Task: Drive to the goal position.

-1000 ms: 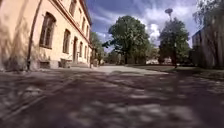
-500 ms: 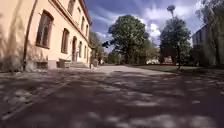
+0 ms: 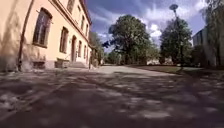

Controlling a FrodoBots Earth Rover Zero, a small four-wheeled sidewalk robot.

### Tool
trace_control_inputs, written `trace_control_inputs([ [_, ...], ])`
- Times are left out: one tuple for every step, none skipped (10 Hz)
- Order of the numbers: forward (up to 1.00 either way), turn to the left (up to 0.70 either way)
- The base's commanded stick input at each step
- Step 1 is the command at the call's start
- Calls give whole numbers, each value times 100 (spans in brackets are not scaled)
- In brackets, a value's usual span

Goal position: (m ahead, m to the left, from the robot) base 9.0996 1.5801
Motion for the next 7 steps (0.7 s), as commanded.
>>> trace_control_inputs([
  [70, 6],
  [70, 6],
  [70, 5],
  [70, 0],
  [70, 4],
  [70, 6],
  [70, 6],
])
